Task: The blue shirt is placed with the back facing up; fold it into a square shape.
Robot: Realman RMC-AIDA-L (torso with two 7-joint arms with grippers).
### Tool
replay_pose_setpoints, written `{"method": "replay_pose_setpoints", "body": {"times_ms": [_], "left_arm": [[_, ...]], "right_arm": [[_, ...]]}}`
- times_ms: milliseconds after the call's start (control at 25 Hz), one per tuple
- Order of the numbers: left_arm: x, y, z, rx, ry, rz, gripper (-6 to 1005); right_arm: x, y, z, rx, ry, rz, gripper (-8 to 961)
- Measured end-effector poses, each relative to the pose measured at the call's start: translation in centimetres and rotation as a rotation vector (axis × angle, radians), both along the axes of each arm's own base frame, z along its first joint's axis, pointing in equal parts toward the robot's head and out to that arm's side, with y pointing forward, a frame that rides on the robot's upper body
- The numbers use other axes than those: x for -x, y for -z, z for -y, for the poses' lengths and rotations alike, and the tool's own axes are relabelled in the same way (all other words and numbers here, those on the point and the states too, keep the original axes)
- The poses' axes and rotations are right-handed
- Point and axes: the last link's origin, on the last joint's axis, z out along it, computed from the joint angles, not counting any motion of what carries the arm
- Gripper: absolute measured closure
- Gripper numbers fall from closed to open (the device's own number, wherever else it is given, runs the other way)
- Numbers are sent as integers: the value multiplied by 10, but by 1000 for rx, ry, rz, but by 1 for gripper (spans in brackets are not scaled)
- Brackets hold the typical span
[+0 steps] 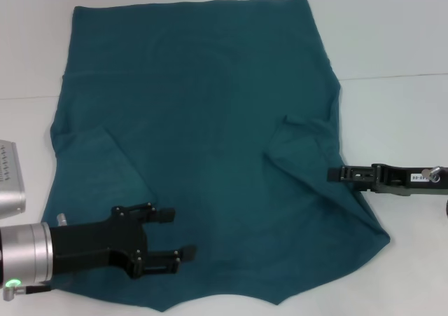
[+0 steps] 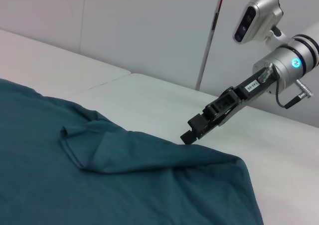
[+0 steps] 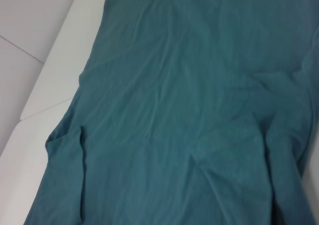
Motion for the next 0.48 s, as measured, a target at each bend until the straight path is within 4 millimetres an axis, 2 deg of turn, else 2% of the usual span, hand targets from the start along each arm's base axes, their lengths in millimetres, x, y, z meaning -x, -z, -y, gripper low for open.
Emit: {"method": "replay_pose_setpoints", "body": {"times_ms": [320, 480], "left_arm": [[0, 0, 0, 1, 2, 1, 175], [0, 0, 0, -1, 2, -1, 175]], "right_arm": [[2, 7, 1, 5, 2, -10, 15], [2, 10, 2, 3, 13, -16, 100]]}}
